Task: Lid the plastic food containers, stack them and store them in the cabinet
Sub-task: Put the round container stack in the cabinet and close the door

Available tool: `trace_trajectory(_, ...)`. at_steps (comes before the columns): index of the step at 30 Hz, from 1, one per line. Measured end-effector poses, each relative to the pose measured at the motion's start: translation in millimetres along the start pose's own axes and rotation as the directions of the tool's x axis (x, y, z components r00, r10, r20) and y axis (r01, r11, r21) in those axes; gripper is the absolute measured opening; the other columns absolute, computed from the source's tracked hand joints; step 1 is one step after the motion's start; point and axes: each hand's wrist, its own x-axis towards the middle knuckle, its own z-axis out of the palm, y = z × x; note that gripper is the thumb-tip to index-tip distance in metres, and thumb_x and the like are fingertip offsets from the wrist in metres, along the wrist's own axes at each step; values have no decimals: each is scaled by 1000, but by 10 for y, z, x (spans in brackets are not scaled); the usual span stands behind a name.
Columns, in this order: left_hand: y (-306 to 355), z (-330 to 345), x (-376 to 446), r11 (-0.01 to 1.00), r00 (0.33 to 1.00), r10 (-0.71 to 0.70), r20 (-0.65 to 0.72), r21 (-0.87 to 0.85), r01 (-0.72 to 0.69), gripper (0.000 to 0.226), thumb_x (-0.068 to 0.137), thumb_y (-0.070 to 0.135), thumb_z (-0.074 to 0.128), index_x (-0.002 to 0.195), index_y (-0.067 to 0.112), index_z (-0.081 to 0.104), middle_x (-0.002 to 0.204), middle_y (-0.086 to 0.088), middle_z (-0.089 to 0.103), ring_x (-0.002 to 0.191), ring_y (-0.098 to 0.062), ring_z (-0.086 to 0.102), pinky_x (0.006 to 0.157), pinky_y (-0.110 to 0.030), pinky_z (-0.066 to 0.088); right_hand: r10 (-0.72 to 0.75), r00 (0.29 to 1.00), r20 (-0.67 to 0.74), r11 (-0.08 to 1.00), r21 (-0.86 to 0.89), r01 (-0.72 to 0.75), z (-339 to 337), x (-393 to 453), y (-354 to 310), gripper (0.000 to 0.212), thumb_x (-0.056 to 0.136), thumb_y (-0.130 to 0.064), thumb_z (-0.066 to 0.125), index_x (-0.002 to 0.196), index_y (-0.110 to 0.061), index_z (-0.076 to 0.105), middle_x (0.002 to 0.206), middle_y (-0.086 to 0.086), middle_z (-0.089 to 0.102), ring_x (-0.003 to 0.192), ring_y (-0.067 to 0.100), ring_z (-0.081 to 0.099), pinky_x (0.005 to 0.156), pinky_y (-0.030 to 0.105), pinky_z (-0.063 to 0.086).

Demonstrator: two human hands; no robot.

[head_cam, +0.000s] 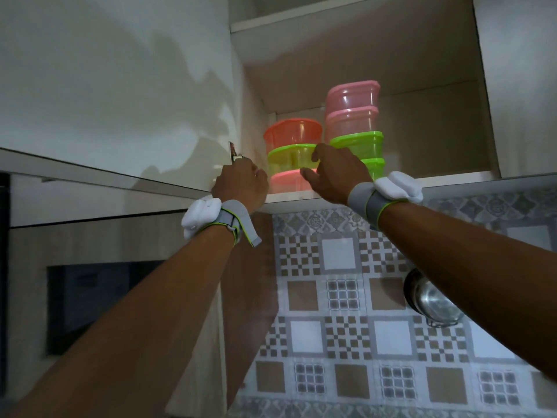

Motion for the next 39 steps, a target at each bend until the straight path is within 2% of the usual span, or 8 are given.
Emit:
trace_trajectory(7, -7, -929, -709, 977, 983, -170, -71, -139, 159, 23, 92, 26, 49, 87, 12, 66, 107, -17, 71, 102, -38, 65, 83, -33, 51, -133, 991, -12, 976, 170, 133, -710, -527, -433, 41, 92, -47, 54, 120, -17, 52, 112, 12, 67, 112, 36, 55, 89, 40, 47)
trace_trajectory(12, -59, -1581, -1155, 843, 943, -330, -30, -458, 281, 17, 94, 15, 57, 98, 5, 70, 105, -17, 74, 99, -34, 70, 97, -39, 56, -204, 979, -21, 933, 298, 201, -1209, -906, -862, 41, 92, -53, 52, 107, -15, 58, 108, 12, 66, 106, 35, 57, 81, 37, 45)
trace_trajectory(17, -49, -2123, -1599, 646, 935, -353, 29, -716, 266, 19, 97, -1, 51, 91, 12, 63, 97, -12, 64, 72, -20, 62, 52, -15, 48, -291, 957, -9, 876, 401, 270, -1604, -1084, -1396, 47, 93, -59, 49, 97, -14, 61, 102, 7, 67, 100, 31, 58, 82, 40, 49)
trace_trajectory(24, -403, -2928, -1866, 565, 845, -532, 48, -723, 397, 37, 103, 8, 30, 84, 13, 61, 88, -5, 63, 74, -19, 61, 67, -27, 43, -409, 911, 59, 801, 502, 327, -1985, -1208, -2306, 65, 91, -70, 41, 93, -8, 61, 100, 10, 64, 99, 31, 54, 83, 42, 50)
trace_trajectory(30, -508, -3240, -1915, 476, 878, -433, 201, -777, 413, 52, 105, 50, 30, 112, 11, 63, 108, -12, 69, 93, -26, 68, 95, -39, 51, -416, 909, 21, 748, 577, 329, -2092, -1208, -2874, 66, 89, -76, 29, 64, -16, 44, 73, 5, 54, 77, 28, 54, 64, 35, 40)
trace_trajectory(33, -523, -3298, -1861, 449, 889, -349, 296, -780, 436, 67, 100, 64, 26, 125, 12, 60, 116, -13, 70, 99, -28, 69, 93, -40, 52, -425, 905, 32, 754, 565, 334, -2174, -1192, -3172, 69, 88, -78, 26, 66, -16, 47, 73, 6, 54, 74, 28, 54, 64, 34, 40)
trace_trajectory(36, -563, -3290, -1837, 344, 875, -280, 396, -809, 476, 61, 100, 62, 30, 112, 10, 61, 103, -11, 72, 93, -28, 72, 88, -40, 54, -460, 885, 70, 788, 493, 370, -2182, -1152, -3269, 79, 88, -75, 16, 89, -10, 60, 74, 6, 50, 74, 28, 53, 66, 35, 41)
trace_trajectory(39, -647, -3230, -1800, 247, 841, -186, 509, -804, 541, 62, 97, 65, 34, 112, 10, 58, 97, -10, 75, 88, -27, 76, 83, -39, 56, -444, 893, 76, 794, 495, 353, -2197, -1150, -3192, 74, 92, -72, 18, 78, -7, 52, 68, 5, 46, 75, 29, 50, 68, 36, 40)
